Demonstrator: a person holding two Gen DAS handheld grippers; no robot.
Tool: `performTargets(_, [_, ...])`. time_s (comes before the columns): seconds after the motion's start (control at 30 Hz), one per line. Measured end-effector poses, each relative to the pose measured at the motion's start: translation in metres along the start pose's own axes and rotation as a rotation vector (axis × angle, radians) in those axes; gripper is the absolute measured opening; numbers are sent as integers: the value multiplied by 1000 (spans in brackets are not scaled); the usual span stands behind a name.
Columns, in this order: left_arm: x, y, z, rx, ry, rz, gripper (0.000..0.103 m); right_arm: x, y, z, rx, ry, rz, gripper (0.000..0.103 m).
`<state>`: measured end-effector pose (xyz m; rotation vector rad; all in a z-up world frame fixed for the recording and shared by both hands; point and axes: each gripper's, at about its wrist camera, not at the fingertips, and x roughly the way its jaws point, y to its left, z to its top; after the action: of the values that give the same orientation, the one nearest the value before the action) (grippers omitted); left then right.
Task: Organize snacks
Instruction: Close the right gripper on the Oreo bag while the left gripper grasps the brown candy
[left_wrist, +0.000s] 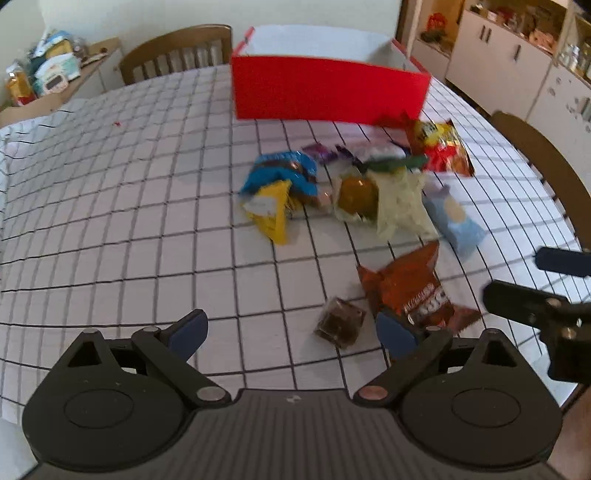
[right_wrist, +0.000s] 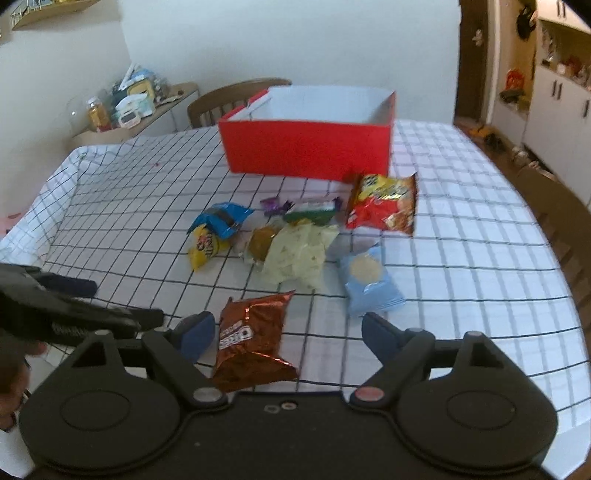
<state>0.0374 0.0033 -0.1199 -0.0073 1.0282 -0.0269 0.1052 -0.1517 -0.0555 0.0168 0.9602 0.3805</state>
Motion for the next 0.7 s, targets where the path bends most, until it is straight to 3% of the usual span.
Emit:
performTargets(0.43, [45, -8, -6, 41, 60, -67, 77, 55, -2, -1, 118, 146, 114, 73])
performTargets(0.5, [50, -7, -6, 39, 67, -69, 70, 62, -2, 0, 130, 162, 115, 71])
performTargets(0.7, [55, -8, -4, 39, 64, -103, 63, 76, 0, -2, 172, 212, 120, 60])
